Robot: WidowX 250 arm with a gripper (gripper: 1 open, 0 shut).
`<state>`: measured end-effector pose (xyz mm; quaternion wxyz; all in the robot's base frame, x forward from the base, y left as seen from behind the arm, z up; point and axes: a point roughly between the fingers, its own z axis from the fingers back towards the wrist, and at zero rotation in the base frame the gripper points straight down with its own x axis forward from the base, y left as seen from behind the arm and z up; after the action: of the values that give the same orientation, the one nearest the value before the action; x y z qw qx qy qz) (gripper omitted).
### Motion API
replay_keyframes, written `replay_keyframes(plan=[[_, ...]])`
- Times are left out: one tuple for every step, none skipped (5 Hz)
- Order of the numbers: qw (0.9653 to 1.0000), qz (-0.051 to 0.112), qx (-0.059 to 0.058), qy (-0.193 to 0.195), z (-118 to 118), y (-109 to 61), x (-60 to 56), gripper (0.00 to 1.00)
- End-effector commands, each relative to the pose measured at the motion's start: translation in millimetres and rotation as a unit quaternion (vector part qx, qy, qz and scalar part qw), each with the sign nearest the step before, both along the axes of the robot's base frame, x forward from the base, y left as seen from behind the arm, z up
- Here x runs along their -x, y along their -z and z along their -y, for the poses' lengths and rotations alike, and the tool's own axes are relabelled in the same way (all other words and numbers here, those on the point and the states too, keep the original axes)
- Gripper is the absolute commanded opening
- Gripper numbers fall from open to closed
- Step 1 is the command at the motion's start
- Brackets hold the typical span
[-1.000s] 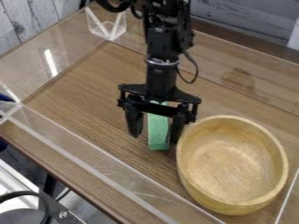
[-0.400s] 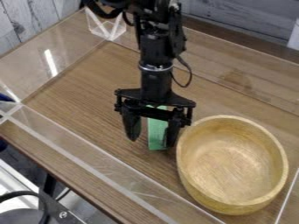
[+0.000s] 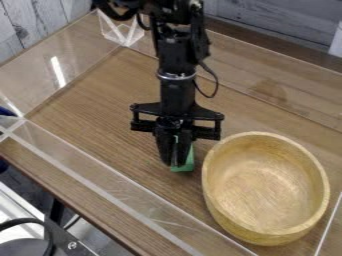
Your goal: Put the green block in the brown bowl
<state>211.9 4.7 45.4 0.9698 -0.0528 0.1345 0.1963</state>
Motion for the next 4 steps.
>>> replay_keyframes(plan=[[0.9986,0.043,0.029,-0.008,-1.6,-17.7,-21.4,0.0],[0.997,0.063,0.045,0.001,-5.3,-34.5,-38.0,0.0],[0.9948,0.083,0.058,0.013,-5.3,-50.0,-59.6,0.0],[0.9945,0.085,0.057,0.018,3.1,-64.4,-68.6,0.0]])
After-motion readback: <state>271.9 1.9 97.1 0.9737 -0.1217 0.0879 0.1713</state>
